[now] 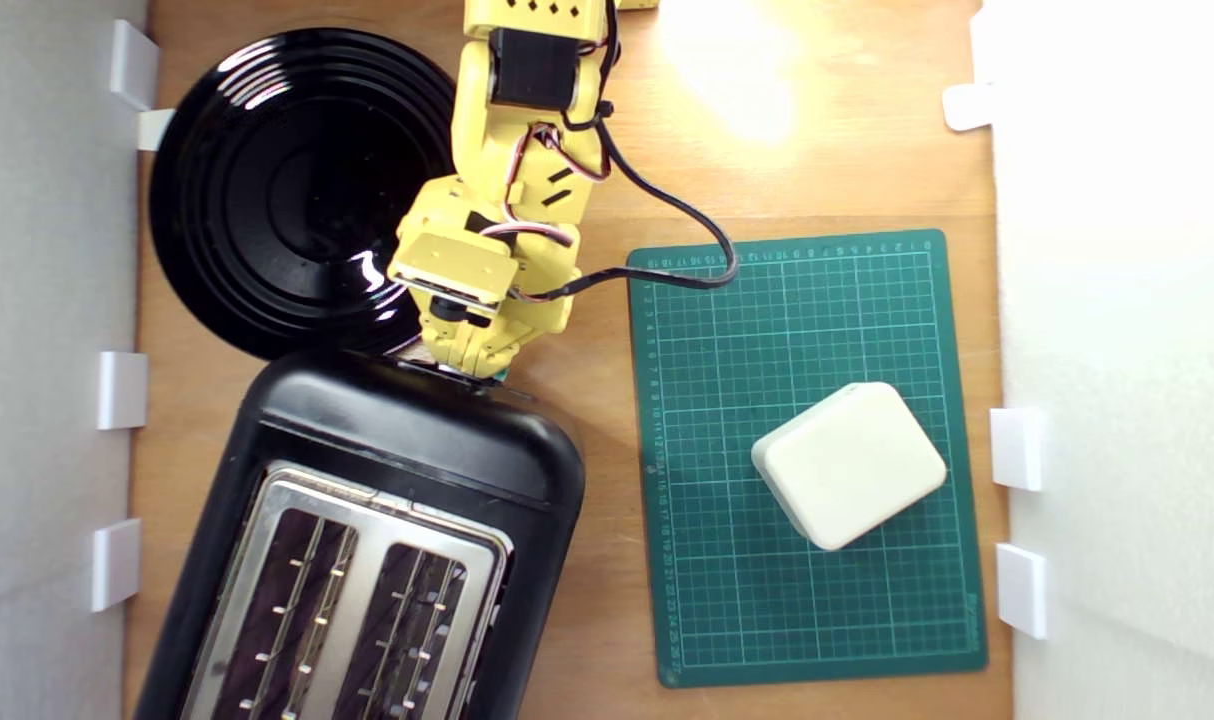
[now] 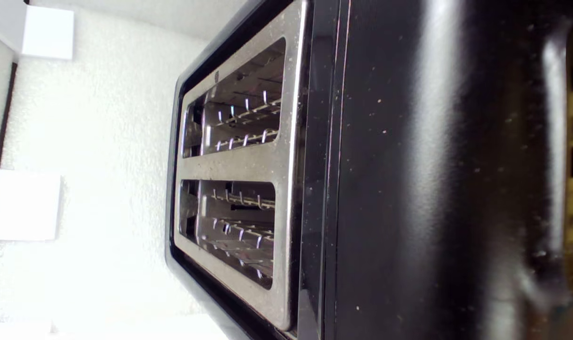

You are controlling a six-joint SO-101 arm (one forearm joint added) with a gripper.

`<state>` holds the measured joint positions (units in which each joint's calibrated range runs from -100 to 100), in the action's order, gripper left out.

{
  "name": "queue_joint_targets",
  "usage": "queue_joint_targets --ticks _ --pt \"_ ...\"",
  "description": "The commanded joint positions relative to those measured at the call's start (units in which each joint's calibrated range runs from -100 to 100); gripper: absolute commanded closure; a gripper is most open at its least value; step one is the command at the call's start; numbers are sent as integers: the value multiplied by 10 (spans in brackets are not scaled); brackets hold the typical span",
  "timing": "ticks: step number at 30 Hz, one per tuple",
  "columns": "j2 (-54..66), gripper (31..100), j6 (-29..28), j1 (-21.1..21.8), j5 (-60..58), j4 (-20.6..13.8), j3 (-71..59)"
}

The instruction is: Start toaster

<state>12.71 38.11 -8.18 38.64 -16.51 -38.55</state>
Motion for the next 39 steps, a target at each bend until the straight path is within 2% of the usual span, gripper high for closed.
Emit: queue_joint_targets --ticks 1,6,9,18,26,33,39 --pt "40 989 -1 0 23 8 2" --pt "64 989 -2 6 23 8 -3" --pt "79 989 -3 6 22 30 3" --pt "155 989 -7 17 23 34 3" --pt "213 989 -30 25 23 60 49" --pt "270 989 -81 41 23 73 71" --pt "348 989 -164 65 24 72 50"
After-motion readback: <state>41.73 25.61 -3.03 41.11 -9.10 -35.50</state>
